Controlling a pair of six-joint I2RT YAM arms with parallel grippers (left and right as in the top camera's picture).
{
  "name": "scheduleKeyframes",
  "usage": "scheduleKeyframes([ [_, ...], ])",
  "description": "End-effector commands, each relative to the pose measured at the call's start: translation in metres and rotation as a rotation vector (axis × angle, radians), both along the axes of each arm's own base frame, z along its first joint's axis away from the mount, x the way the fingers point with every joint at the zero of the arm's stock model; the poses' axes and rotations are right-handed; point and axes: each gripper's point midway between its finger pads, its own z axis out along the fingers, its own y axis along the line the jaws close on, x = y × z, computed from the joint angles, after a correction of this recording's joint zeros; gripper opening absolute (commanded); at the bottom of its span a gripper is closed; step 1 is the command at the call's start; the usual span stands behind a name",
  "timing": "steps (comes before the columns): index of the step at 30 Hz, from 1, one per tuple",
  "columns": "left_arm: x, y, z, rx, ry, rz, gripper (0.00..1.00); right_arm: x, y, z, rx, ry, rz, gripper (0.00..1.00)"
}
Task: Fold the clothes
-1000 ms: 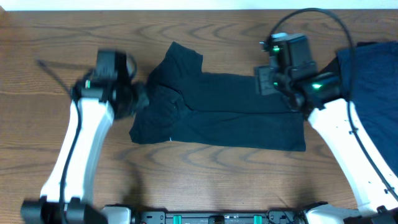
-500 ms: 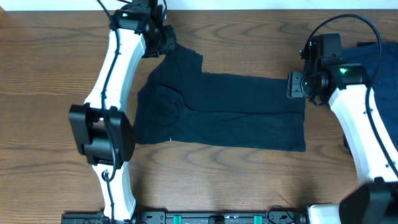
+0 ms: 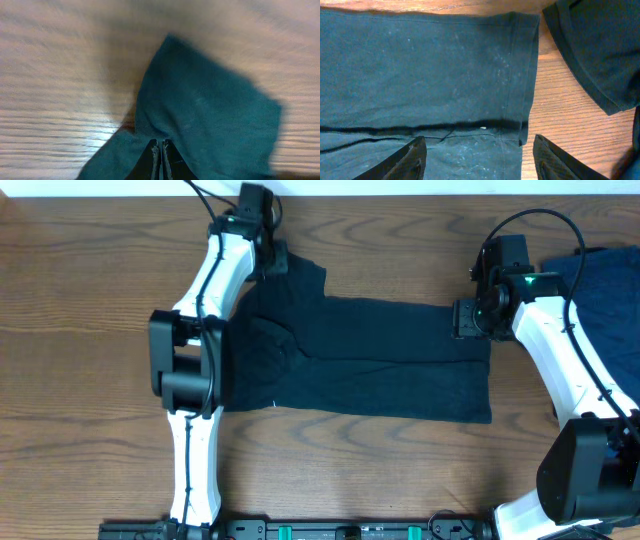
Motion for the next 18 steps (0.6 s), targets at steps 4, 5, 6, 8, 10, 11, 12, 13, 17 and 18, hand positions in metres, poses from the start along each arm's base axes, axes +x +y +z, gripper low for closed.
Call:
scheduleKeyframes([
  [4, -0.012, 0.013, -0.007, 0.026, 0.07, 0.037, 0.06, 0.002, -0.002, -0.001, 0.006, -0.002, -0.016, 0.68],
  [5, -0.016, 0.016, -0.011, 0.03, 0.089, 0.039, 0.06, 0.002, -0.002, -0.001, 0.006, -0.002, -0.016, 0.68],
  [6, -0.02, 0.017, -0.015, 0.033, 0.104, 0.041, 0.06, 0.001, -0.002, -0.001, 0.006, -0.001, -0.016, 0.68],
  [8, -0.028, 0.021, -0.02, 0.038, 0.136, 0.047, 0.06, 0.001, -0.002, -0.001, 0.006, 0.0, -0.016, 0.68],
  [10, -0.037, 0.025, -0.023, 0.044, 0.176, 0.051, 0.06, 0.001, -0.002, -0.001, 0.006, 0.0, -0.016, 0.68],
  [11, -0.042, 0.027, -0.024, 0.048, 0.195, 0.053, 0.06, 0.001, -0.002, -0.001, 0.006, -0.001, -0.016, 0.68],
  [12, -0.046, 0.028, -0.025, 0.051, 0.216, 0.054, 0.06, 0.001, -0.002, -0.001, 0.006, -0.001, -0.016, 0.69],
  [13, -0.051, 0.03, -0.025, 0.056, 0.237, 0.055, 0.06, 0.001, -0.002, -0.001, 0.006, -0.001, -0.016, 0.69],
  [17, -0.069, 0.042, -0.032, 0.12, 0.304, 0.067, 0.06, 0.002, -0.002, -0.001, 0.006, -0.001, -0.016, 0.69],
  [18, -0.074, 0.046, -0.035, 0.144, 0.32, 0.071, 0.06, 0.001, -0.002, -0.001, 0.006, -0.001, -0.016, 0.69],
])
